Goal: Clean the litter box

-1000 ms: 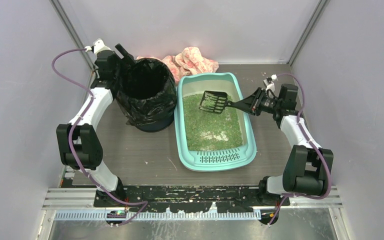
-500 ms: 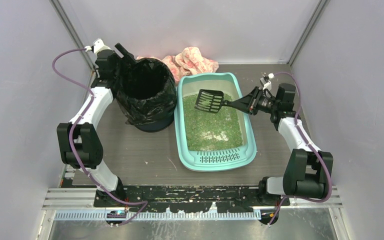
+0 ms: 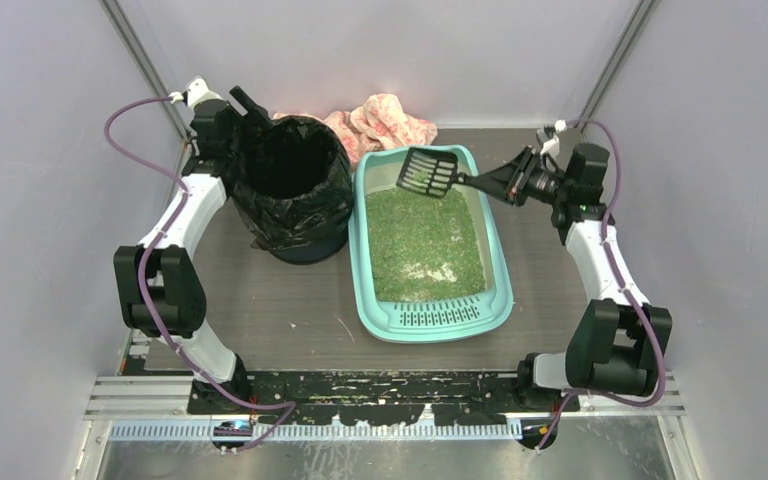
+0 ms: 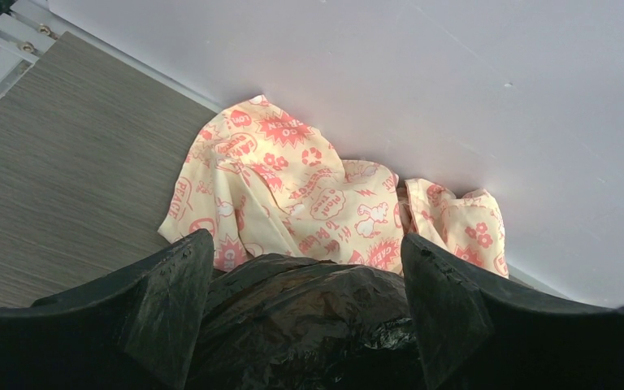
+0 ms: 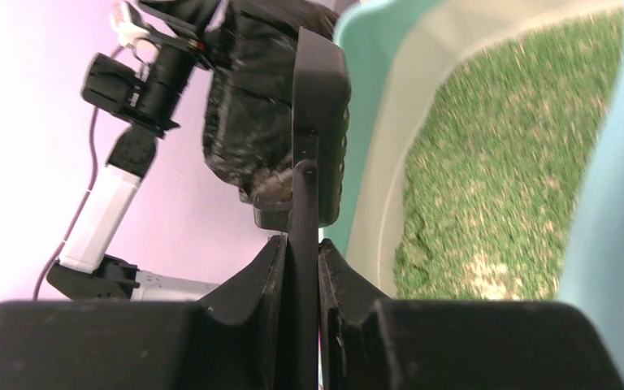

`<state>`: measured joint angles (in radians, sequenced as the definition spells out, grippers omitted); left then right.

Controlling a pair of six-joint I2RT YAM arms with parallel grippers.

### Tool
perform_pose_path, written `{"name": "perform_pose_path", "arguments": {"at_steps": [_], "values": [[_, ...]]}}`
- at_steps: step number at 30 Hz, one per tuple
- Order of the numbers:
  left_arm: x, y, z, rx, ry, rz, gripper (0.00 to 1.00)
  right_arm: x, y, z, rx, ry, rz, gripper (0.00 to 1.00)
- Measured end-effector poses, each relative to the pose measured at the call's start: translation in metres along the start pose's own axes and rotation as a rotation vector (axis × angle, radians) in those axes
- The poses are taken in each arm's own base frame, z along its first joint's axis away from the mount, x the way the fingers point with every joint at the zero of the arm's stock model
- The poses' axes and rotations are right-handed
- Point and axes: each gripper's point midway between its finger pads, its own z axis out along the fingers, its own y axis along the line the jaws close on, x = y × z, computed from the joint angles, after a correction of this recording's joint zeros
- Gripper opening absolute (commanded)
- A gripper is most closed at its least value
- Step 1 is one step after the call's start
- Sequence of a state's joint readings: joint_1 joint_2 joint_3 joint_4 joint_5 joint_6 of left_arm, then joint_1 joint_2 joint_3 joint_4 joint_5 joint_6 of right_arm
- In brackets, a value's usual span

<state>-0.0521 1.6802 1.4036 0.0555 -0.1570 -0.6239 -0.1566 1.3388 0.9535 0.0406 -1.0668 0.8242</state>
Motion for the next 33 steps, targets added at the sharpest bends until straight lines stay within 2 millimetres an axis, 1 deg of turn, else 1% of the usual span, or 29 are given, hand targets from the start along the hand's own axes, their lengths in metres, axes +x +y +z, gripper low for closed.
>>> {"name": "perform_pose_path", "arguments": {"at_steps": [2, 4, 6, 8, 11, 14, 16, 17, 19, 21, 24, 27, 30, 33], "values": [[0.0, 0.0, 0.0, 0.0, 0.0, 0.001, 0.84, -0.016, 0.02, 0.004, -0.017, -0.013, -0.048, 0.01], [0.0, 0.0, -0.001, 0.0, 0.0, 0.003, 0.84, -0.032, 0.044, 0.01, -0.046, -0.019, -0.108, 0.01], [0.0, 0.001, -0.002, 0.0, 0.0, 0.007, 0.84, -0.041, 0.063, 0.019, -0.073, -0.014, -0.152, 0.01], [0.0, 0.001, -0.004, 0.0, 0.0, 0.011, 0.84, -0.048, 0.076, 0.032, -0.096, 0.001, -0.179, 0.01], [0.0, 0.002, -0.006, -0.002, 0.001, 0.019, 0.84, -0.057, 0.084, 0.055, -0.115, 0.035, -0.19, 0.01], [0.001, 0.004, -0.009, -0.005, 0.001, 0.027, 0.85, -0.061, 0.081, 0.088, -0.119, 0.086, -0.17, 0.01], [0.001, 0.006, -0.012, -0.01, 0.002, 0.032, 0.85, -0.059, 0.077, 0.11, -0.116, 0.121, -0.152, 0.01], [0.001, 0.006, -0.013, -0.012, 0.001, 0.033, 0.85, -0.056, 0.076, 0.118, -0.116, 0.137, -0.145, 0.01], [0.001, 0.008, -0.017, -0.018, 0.002, 0.037, 0.85, -0.051, 0.078, 0.138, -0.122, 0.171, -0.138, 0.01], [0.002, 0.011, -0.02, -0.023, 0.003, 0.043, 0.85, -0.045, 0.087, 0.154, -0.137, 0.199, -0.145, 0.01], [0.003, 0.013, -0.025, -0.027, 0.002, 0.053, 0.85, -0.037, 0.111, 0.174, -0.176, 0.234, -0.175, 0.01], [0.003, 0.014, -0.03, -0.028, -0.001, 0.054, 0.85, -0.031, 0.138, 0.182, -0.219, 0.252, -0.214, 0.01], [0.004, 0.015, -0.035, -0.027, 0.001, 0.059, 0.85, -0.025, 0.16, 0.184, -0.251, 0.263, -0.263, 0.01], [0.005, 0.016, -0.038, -0.027, 0.002, 0.063, 0.85, -0.021, 0.167, 0.184, -0.219, 0.258, -0.346, 0.01]]}}
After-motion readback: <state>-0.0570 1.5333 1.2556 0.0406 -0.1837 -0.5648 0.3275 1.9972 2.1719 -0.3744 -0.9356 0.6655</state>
